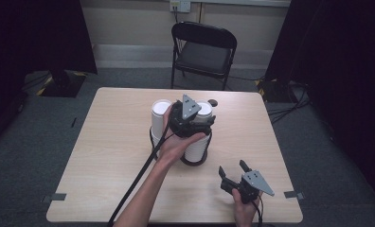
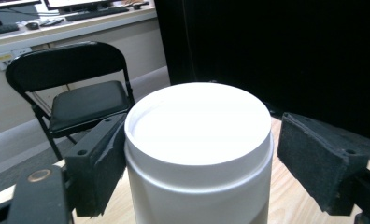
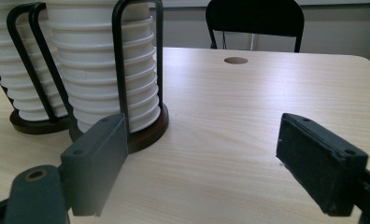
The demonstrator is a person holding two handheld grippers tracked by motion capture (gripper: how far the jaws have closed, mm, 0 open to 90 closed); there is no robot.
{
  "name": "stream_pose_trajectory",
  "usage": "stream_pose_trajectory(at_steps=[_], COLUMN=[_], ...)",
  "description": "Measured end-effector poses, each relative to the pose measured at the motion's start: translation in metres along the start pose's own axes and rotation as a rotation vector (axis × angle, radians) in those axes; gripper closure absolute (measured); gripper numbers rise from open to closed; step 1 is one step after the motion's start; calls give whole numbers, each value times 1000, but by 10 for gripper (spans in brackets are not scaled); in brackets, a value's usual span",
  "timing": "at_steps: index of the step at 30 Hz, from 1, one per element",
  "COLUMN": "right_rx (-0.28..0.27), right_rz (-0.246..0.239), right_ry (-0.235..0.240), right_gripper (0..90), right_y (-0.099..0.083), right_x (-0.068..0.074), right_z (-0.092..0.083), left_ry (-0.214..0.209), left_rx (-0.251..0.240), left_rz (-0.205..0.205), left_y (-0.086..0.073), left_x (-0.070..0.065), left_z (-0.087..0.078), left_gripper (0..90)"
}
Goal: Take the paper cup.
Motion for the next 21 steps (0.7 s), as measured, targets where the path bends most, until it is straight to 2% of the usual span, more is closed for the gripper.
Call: stream_pose_trajectory(at_steps=[4,9,12,14,21], right_rx=[-2,-2,-3,-4,-6], right_rz=[2,3,4,3,5], right_ry=[2,3,4,4,5], right_gripper=[160,160,160,160,161], right_y=[0,0,0,0,0], right_x=[0,0,0,-1,-1], right_z=[0,0,0,0,0], left_ry=[2,14,23,29,20], left_rx=[16,12,24,17,21], left_rz=[-25,-23,-6,-19,-26], left_y=[-4,-5,-6,-7,-7], left_x=[2,1,0,1,3], left_z=[5,8,9,9,9], left_gripper=[189,186,182,209,218])
Point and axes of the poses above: each handheld gripper's, and its own axes: z roughly forward along the jaws, y roughly out of its top, x roughly to its left, the point moved 3 cm from there along z, roughly forward along the jaws, and after that the axes turned 10 degrees about -y, right-handed, at the moved point
